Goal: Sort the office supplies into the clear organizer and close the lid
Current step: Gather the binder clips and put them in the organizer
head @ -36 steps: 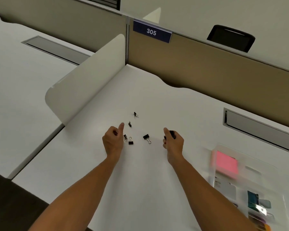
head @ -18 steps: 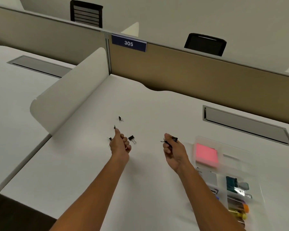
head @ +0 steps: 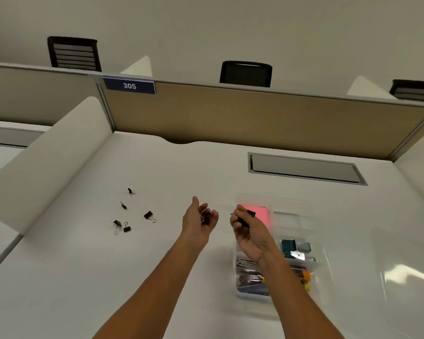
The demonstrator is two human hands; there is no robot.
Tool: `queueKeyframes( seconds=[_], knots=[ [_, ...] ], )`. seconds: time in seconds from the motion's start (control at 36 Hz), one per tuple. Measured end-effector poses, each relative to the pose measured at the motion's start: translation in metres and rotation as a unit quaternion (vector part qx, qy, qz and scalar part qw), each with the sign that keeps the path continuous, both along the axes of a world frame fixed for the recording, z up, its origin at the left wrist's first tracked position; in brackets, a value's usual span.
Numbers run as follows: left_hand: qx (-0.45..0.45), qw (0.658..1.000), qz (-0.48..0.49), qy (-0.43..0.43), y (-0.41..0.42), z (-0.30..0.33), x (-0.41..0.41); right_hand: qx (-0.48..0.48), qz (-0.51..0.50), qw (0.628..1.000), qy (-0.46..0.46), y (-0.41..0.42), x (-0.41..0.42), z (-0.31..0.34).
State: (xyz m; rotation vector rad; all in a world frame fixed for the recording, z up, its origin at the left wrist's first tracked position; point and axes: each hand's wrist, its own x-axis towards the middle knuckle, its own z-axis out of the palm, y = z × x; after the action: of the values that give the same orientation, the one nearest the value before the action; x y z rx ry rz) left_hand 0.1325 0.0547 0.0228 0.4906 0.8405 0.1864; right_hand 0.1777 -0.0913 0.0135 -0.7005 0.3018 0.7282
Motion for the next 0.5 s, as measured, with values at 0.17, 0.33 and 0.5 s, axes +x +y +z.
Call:
queueKeyframes(
  seconds=[0.17,0.33,0.5],
  knots=[
    [0.016,0.996,-0.09,0.005,-0.059,0.01,0.031,0.002,-0.083,0.996,0.014,-0.041,0.011,0.002],
    [0.027,0.99,-0.138,0.015,-0.109,0.018,0.059,0.029,-0.144,0.987,0.061,-0.076,0.026,0.001],
    [0.02,0.986,-0.164,0.012,-0.145,0.02,0.086,0.013,-0.19,0.977,0.098,-0.101,0.046,-0.003]
  ],
)
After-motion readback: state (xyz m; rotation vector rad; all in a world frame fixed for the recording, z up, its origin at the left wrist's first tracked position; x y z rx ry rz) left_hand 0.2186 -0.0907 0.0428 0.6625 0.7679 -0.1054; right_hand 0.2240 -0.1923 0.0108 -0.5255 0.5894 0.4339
